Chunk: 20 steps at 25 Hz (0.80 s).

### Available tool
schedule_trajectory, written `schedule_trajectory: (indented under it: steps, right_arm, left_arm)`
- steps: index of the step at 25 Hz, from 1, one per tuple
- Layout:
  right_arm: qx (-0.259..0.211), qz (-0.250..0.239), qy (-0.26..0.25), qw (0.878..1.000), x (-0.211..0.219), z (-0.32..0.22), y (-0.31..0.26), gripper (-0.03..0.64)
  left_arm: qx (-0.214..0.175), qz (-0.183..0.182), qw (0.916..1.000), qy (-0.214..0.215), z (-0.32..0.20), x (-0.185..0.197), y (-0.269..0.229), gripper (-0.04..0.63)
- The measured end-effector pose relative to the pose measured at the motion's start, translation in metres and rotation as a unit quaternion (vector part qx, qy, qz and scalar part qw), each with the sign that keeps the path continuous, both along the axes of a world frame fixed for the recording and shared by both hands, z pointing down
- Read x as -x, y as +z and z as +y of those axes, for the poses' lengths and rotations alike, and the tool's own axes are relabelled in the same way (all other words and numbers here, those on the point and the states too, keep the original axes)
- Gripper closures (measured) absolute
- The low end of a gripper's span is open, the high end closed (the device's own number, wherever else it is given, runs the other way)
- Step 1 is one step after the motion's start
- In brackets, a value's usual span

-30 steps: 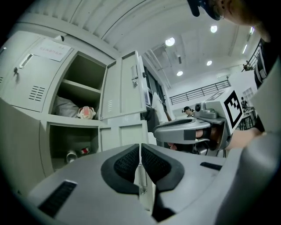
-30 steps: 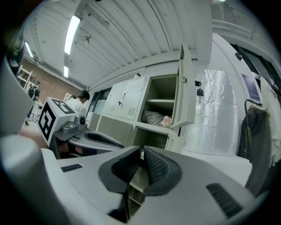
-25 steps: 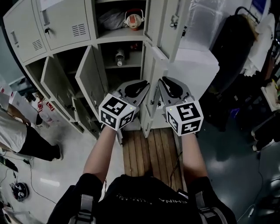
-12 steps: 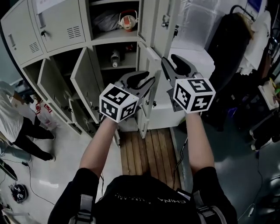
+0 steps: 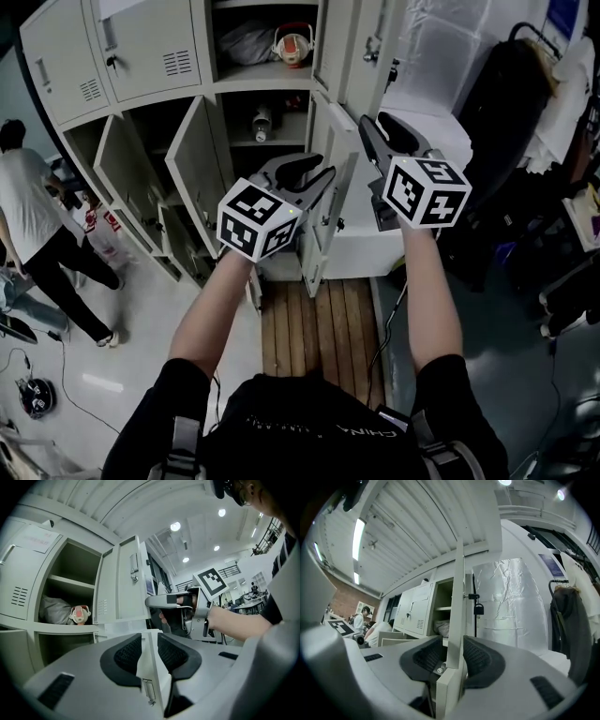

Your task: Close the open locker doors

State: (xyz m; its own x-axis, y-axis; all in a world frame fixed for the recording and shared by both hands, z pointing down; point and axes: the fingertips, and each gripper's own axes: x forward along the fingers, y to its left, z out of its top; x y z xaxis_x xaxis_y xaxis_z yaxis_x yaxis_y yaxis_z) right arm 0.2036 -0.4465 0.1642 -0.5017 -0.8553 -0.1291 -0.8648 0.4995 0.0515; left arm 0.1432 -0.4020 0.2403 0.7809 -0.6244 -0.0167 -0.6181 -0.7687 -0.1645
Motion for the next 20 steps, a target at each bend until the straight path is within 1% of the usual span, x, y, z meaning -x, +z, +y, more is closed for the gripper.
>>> schedule_trajectory:
  steps: [5, 8, 12, 20]
  right_arm:
    - [0.004, 0.005, 0.006, 1.0, 0.002, -0.004, 0.003, 0.48]
    - [0.002, 0.009, 0.004, 1.0, 0.005, -0.004, 0.003, 0.506]
    - [-0.005, 0.013, -0.004, 1.0, 0.01, -0.002, 0.003, 0.508]
    - [-0.006, 0.026, -0.048, 0.998, 0.035, 0.008, 0.002, 0.518]
  left_arm:
    - [-0.003, 0.002, 1.0, -0.009, 0.0, 0.004, -0.005, 0.48]
    - [-0.005, 0.011, 0.9998, -0.013, -0.002, 0.008, -0.011, 0.48]
    - [-0.004, 0.02, 0.9998, -0.009, -0.006, 0.011, -0.025, 0.48]
    - [-0.042, 0.007, 0.9985, -0.036, -0.012, 0.02, -0.068, 0.48]
